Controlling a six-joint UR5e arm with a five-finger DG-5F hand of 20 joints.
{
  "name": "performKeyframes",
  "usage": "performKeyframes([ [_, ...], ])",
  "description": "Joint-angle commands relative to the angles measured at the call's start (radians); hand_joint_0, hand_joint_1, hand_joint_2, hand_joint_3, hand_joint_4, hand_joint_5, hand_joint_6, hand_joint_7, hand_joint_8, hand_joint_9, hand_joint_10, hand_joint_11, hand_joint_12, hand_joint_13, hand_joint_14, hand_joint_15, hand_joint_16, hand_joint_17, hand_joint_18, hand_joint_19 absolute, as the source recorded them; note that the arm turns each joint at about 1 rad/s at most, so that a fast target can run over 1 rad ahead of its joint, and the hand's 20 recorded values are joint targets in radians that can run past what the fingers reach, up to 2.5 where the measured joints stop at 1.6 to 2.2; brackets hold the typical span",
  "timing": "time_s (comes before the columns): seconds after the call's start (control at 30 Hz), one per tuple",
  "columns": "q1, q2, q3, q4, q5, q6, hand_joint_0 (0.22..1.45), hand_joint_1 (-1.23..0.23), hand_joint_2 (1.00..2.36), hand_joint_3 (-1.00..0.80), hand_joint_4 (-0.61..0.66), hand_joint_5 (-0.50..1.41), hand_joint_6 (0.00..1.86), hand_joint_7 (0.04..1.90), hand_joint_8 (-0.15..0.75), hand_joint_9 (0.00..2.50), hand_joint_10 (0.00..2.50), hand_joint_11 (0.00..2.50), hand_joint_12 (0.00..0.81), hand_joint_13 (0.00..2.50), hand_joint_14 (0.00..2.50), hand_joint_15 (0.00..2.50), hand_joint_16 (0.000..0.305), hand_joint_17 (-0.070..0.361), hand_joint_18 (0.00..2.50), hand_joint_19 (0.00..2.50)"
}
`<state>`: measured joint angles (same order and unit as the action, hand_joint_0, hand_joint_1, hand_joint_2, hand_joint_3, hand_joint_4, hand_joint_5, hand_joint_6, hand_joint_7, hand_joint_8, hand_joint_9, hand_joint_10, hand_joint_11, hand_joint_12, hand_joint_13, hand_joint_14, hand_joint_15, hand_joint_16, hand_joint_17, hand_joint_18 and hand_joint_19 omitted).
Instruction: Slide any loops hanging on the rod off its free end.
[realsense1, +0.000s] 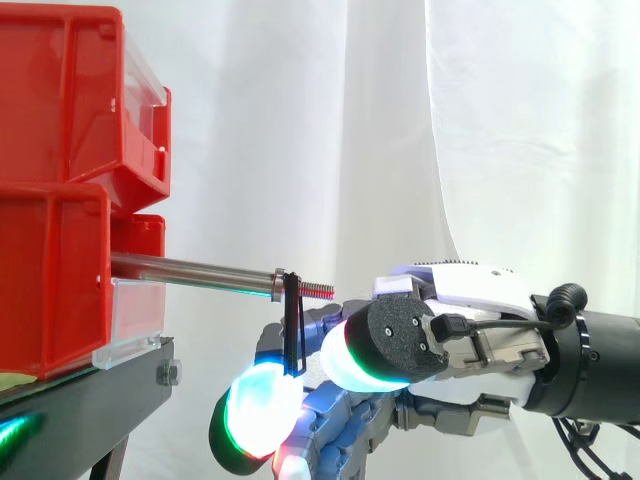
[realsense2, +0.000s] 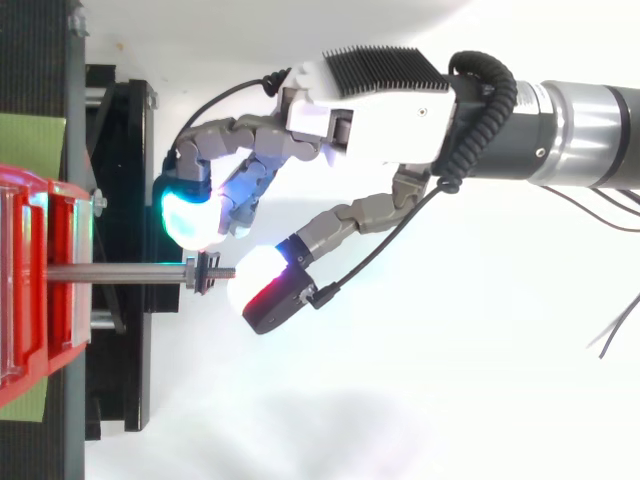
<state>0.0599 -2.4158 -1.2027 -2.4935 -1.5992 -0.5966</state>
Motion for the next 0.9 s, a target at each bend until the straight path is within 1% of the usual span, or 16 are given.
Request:
performKeyframes([
  [0.0, 0.000, 0.001, 0.000, 0.002, 0.002, 0.000, 0.55, -0.69, 1.00, -0.50, 0.18, -0.15, 0.56, 1.21, 0.288, 0.92, 0.01, 0.40, 0.286, 1.14, 0.01, 0.35, 0.045, 0.101, 1.05, 0.48],
  [0.13, -0.003, 0.001, 0.000, 0.004, 0.002, 0.001, 0.55, -0.70, 1.00, -0.50, 0.19, -0.15, 0.57, 1.18, 0.286, 0.92, 0.01, 0.41, 0.283, 1.14, 0.01, 0.35, 0.044, 0.100, 1.06, 0.48],
  [0.3, -0.005, 0.000, 0.012, 0.019, 0.005, -0.002, 0.55, -0.70, 1.00, -0.50, 0.19, -0.15, 0.57, 1.18, 0.286, 0.92, 0.01, 0.41, 0.279, 1.14, 0.01, 0.35, 0.045, 0.100, 1.06, 0.48],
  [0.37, 0.000, 0.000, 0.015, 0.033, 0.016, 0.001, 0.55, -0.70, 1.00, -0.50, 0.19, -0.15, 0.58, 1.18, 0.289, 0.92, 0.01, 0.41, 0.281, 1.14, 0.01, 0.35, 0.045, 0.100, 1.07, 0.48],
  [0.4, 0.003, 0.000, 0.015, 0.045, 0.032, 0.001, 0.55, -0.70, 1.00, -0.50, 0.20, -0.15, 0.58, 1.18, 0.287, 0.92, 0.01, 0.41, 0.282, 1.14, 0.01, 0.34, 0.044, 0.100, 1.07, 0.48],
  [0.43, 0.009, 0.000, 0.015, 0.054, 0.048, 0.001, 0.55, -0.70, 1.00, -0.50, 0.19, -0.16, 0.63, 1.11, 0.287, 0.92, 0.01, 0.41, 0.281, 1.14, 0.01, 0.35, 0.044, 0.100, 1.07, 0.48],
  [0.5, 0.012, -0.002, 0.015, 0.053, 0.058, 0.001, 0.56, -0.70, 1.00, -0.50, 0.18, -0.17, 0.66, 1.07, 0.288, 0.92, 0.01, 0.41, 0.280, 1.15, 0.01, 0.35, 0.044, 0.099, 1.07, 0.48],
  [0.53, 0.015, -0.002, 0.015, 0.051, 0.059, 0.001, 0.56, -0.71, 1.00, -0.50, 0.17, -0.17, 0.69, 1.03, 0.286, 0.92, 0.01, 0.42, 0.279, 1.15, 0.01, 0.35, 0.044, 0.099, 1.07, 0.48],
  [0.6, 0.018, -0.002, 0.015, 0.051, 0.059, 0.001, 0.56, -0.71, 1.00, -0.50, 0.17, -0.17, 0.70, 1.01, 0.287, 0.92, 0.01, 0.40, 0.277, 1.15, 0.01, 0.35, 0.044, 0.099, 1.07, 0.48],
  [0.87, 0.020, -0.002, 0.015, 0.048, 0.059, 0.001, 0.57, -0.71, 1.00, -0.50, 0.17, -0.18, 0.73, 0.98, 0.286, 0.92, 0.01, 0.42, 0.277, 1.16, 0.02, 0.36, 0.044, 0.099, 1.07, 0.48],
])
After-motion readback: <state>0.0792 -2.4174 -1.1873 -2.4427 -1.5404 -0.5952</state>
